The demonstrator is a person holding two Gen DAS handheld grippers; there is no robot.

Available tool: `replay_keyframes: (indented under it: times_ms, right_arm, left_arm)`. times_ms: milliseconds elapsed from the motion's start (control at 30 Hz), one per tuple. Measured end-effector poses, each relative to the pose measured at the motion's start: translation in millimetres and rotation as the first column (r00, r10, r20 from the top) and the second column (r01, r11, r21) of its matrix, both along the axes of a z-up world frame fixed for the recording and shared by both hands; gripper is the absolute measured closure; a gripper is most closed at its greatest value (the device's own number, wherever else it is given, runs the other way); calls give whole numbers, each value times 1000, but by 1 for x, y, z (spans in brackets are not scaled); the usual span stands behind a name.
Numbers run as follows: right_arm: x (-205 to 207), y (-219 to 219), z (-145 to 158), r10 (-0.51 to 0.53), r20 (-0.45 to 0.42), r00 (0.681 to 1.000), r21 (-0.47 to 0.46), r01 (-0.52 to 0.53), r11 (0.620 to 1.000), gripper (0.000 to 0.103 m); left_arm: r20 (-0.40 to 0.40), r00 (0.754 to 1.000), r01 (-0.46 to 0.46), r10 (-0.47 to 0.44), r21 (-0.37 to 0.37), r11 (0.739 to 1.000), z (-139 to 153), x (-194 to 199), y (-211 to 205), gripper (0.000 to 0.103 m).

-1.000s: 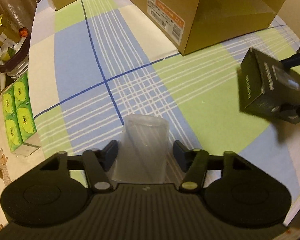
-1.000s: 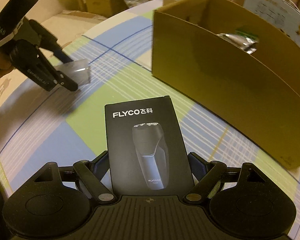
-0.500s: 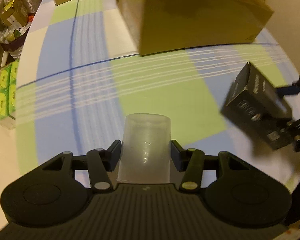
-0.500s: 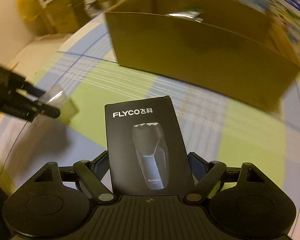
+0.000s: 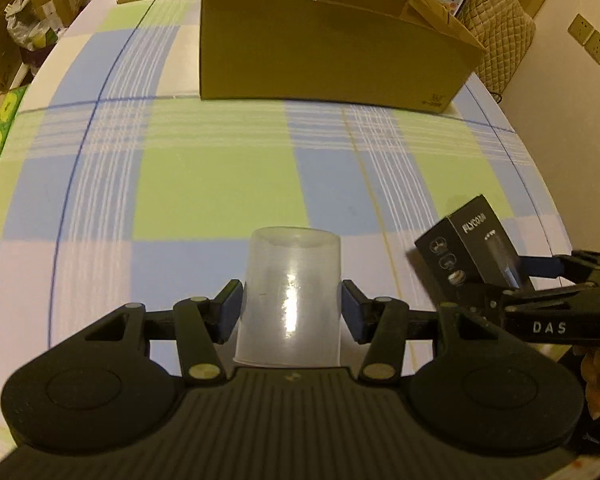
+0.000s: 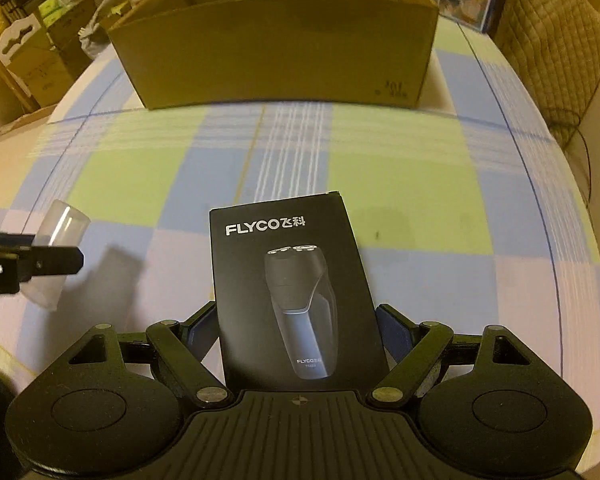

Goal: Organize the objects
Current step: 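Lift the plastic cup and shaver box and carry both toward the box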

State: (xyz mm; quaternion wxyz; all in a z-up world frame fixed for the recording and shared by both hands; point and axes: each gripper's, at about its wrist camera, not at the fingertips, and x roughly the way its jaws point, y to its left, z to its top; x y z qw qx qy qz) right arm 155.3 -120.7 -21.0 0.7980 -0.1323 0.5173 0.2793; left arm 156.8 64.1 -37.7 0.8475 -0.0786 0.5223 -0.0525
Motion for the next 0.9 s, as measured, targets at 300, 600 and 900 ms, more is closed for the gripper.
replay_keyframes:
  times_ms: [300, 600, 900]
  right_arm:
    - [3, -1, -15, 82, -31, 996, -11, -83, 996, 22]
    - [-2, 5, -21, 165, -13, 986, -21, -165, 986, 22]
    - [-11, -4, -8, 112, 32, 993, 13, -113, 994, 27]
  left_arm:
    - [-22, 1000, -14, 14, 5, 1000, -7, -11, -9, 56]
    - [-20, 1000, -6, 6, 25, 1000, -8, -12, -19, 56]
    - [-12, 1000, -13, 14, 35, 999, -3, -17, -23, 56]
